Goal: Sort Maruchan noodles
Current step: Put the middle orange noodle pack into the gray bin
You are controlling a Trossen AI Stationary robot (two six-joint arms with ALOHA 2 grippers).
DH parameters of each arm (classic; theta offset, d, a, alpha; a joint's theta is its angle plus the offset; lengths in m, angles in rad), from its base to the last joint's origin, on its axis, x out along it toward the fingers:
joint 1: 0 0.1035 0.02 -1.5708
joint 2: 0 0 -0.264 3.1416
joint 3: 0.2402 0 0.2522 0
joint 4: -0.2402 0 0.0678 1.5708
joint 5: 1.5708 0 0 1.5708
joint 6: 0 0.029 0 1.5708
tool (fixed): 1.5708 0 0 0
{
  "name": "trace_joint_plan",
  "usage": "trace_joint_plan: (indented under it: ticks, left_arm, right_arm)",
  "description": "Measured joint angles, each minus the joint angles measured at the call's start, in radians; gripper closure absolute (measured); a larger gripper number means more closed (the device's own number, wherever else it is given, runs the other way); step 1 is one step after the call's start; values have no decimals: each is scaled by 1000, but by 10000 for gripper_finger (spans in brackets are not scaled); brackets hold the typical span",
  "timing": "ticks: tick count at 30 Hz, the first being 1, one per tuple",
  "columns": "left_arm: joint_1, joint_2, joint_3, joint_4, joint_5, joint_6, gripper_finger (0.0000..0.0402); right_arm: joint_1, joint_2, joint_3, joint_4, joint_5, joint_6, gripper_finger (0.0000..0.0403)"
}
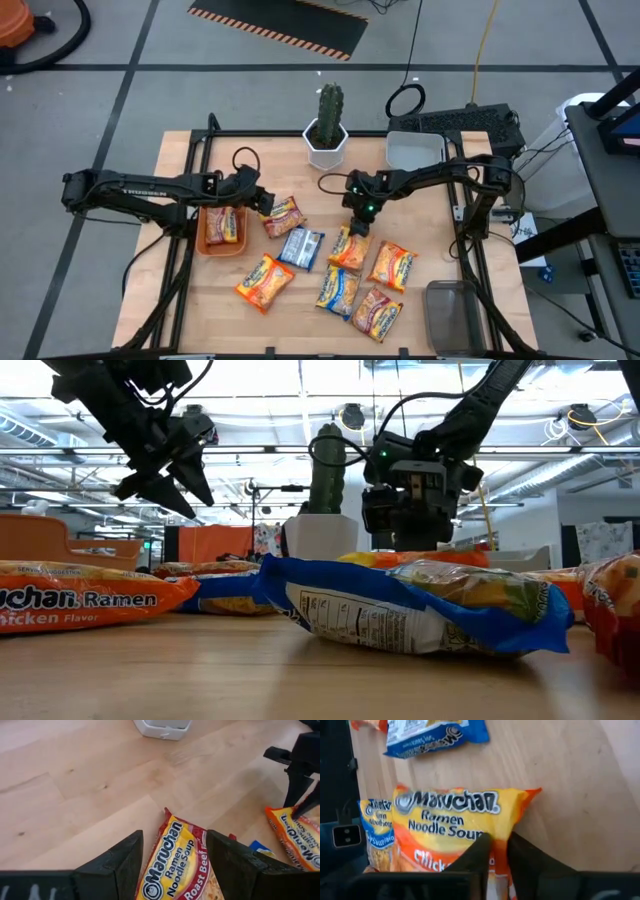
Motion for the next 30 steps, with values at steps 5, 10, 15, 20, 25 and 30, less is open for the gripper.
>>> trace_joint_plan:
  ticks: [5,10,15,20,25,30]
  left_arm:
    - [0,0,0,0,37,61,181]
    - [0,0,0,0,123,160,181]
    - [0,0,0,-1,200,213,181]
    - [0,0,0,5,202,238,181]
    - [0,0,0,20,202,231,181]
    - [0,0,0,27,167,208,181]
  right_arm:
    - [-1,-6,-1,54,8,119,394]
    - [-1,-6,-2,165,11,217,402]
    - [-4,-6,-2,242,30,281,403]
    - [-16,-24,-2,345,27,378,403]
    - [-28,-93,-2,362,26,381,403]
    - [-51,-188,-2,311,24,336,403]
